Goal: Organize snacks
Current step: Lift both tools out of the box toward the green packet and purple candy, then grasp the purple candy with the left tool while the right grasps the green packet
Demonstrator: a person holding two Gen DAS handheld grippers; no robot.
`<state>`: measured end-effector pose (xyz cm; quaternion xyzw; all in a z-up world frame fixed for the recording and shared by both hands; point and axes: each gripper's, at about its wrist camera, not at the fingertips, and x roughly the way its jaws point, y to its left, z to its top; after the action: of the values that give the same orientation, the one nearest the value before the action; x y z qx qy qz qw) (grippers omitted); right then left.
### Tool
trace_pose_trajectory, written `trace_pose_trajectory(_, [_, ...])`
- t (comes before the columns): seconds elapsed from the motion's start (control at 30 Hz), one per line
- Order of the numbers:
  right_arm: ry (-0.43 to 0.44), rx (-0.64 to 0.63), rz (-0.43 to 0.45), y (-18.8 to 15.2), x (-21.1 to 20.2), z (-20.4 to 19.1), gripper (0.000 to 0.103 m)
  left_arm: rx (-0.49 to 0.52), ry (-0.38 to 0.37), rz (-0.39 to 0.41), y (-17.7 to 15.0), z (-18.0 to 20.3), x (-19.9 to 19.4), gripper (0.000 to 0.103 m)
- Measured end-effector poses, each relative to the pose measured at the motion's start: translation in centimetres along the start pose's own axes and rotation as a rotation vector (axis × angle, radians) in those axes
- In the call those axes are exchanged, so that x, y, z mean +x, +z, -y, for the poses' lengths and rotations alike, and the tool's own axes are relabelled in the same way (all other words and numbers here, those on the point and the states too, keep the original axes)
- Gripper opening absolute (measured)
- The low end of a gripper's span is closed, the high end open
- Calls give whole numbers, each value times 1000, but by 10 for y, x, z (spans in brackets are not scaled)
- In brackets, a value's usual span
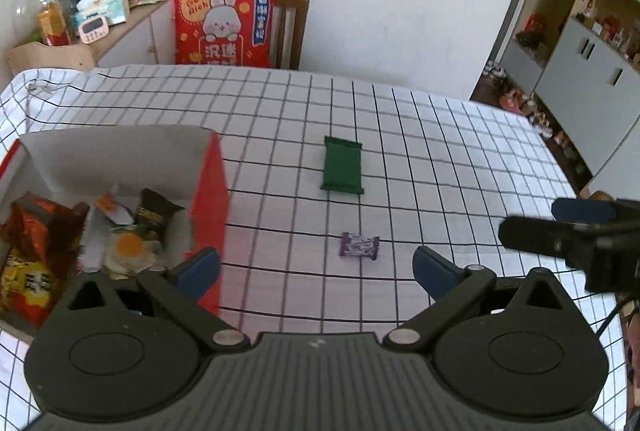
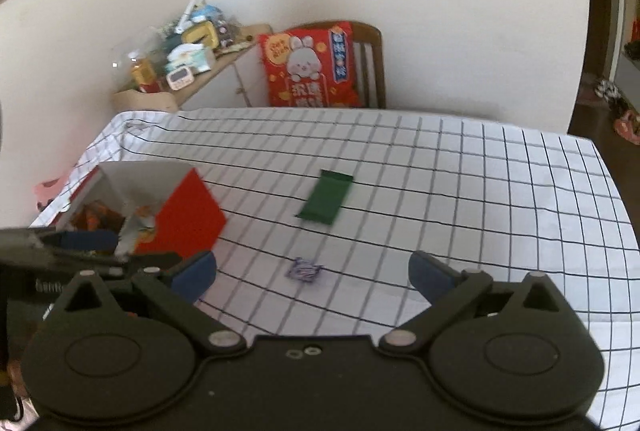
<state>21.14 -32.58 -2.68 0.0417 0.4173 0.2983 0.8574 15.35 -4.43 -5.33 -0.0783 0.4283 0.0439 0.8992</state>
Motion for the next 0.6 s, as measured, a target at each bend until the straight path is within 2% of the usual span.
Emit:
trace_pose_trajectory(0.33, [24,63,-111,32,54,43,102,-15,18,-109,10,26,56,103])
trace_pose_trajectory(0.6, [14,-19,-175,55,109,42,101,-7,26,-161,11,33,94,102])
